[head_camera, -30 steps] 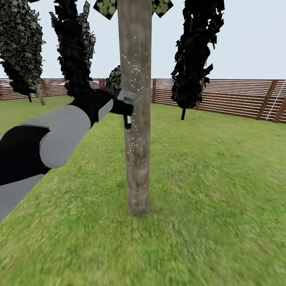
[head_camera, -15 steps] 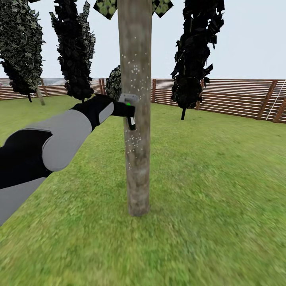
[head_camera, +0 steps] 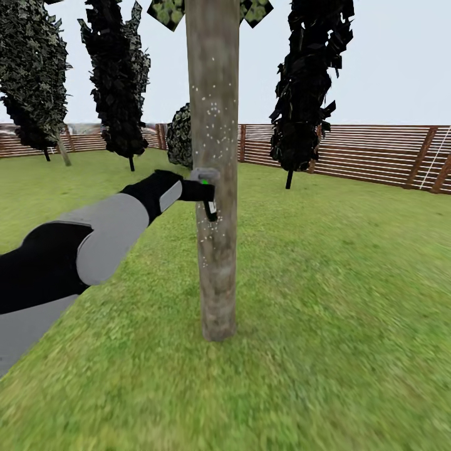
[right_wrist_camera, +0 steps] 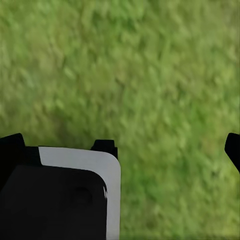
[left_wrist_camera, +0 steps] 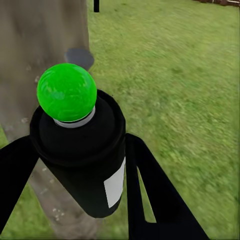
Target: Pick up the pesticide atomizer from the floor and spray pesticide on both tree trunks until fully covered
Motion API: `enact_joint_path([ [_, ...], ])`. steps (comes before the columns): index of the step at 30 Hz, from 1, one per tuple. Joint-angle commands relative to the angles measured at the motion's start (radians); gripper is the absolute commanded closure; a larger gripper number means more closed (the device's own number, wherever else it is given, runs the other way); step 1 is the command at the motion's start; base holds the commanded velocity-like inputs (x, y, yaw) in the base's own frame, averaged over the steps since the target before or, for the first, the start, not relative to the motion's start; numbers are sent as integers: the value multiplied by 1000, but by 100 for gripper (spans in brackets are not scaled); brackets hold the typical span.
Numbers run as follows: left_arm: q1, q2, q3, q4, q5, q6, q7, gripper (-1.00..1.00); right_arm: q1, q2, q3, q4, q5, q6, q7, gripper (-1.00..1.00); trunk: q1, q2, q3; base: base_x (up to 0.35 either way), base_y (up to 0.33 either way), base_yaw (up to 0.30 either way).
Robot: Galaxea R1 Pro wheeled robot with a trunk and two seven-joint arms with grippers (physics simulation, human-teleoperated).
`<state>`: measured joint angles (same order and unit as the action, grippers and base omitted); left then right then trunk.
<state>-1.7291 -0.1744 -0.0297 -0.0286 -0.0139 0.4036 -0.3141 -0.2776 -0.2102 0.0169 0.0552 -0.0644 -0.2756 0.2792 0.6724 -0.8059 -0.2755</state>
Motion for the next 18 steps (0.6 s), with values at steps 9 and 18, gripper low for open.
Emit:
enact_joint_path([
  [9, 61, 0, 4, -1, 0, -42, 4, 100, 0, 0, 0, 0, 0, 0, -1, -100, 0, 0, 0, 0, 0, 0],
  [18, 85, 0, 2, 1, 0, -80, 2, 100, 0, 4, 0, 0, 0, 0, -37, -100, 0, 0, 0, 0, 0, 0],
])
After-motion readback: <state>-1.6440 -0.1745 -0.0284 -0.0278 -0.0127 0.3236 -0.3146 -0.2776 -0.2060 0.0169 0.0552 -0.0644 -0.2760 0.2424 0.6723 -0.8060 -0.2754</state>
